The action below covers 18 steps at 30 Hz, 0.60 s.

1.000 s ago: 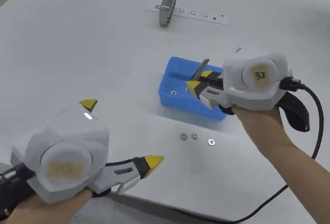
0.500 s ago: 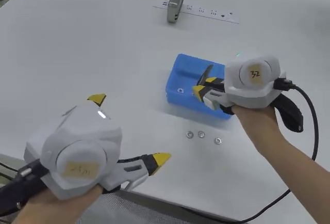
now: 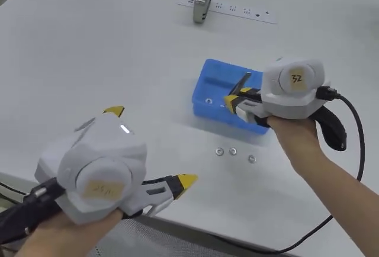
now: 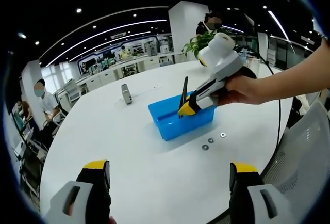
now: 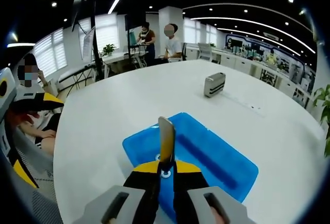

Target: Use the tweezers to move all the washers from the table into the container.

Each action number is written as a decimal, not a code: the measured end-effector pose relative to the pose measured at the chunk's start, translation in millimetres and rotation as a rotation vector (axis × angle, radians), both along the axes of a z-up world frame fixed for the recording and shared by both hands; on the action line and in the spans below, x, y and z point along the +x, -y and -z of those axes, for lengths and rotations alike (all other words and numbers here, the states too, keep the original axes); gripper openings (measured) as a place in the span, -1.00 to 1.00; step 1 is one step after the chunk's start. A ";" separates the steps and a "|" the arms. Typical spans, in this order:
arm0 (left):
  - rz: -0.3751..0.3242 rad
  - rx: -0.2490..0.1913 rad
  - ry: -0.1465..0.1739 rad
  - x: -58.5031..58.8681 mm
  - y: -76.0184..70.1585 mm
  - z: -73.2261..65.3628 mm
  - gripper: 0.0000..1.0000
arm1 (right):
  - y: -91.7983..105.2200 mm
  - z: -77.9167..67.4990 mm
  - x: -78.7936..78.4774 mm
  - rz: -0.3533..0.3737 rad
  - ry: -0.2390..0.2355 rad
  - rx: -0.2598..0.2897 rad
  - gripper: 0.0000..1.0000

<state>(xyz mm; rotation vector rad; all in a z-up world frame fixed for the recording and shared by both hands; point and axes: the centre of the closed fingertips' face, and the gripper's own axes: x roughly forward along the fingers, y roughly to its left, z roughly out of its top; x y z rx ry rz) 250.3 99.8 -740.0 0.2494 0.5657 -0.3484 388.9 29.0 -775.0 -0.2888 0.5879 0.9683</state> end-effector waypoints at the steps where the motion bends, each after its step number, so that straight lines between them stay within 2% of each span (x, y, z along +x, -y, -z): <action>1: -0.002 -0.001 0.001 0.2 -0.4 -0.3 0.98 | 0.7 -2.3 -0.5 -0.001 0.003 0.002 -0.90; 7: -0.006 0.005 -0.004 -0.1 -1.4 0.4 0.98 | 5.3 -21.9 -6.8 -0.019 0.054 0.005 -0.91; 12: -0.007 0.002 -0.002 0.2 -2.0 -0.4 0.98 | 11.8 -38.7 -19.4 -0.035 0.091 0.005 -0.92; 18: -0.007 0.005 -0.002 -0.1 -2.5 -0.5 0.97 | 14.4 -54.2 -34.9 -0.041 0.103 0.030 -0.92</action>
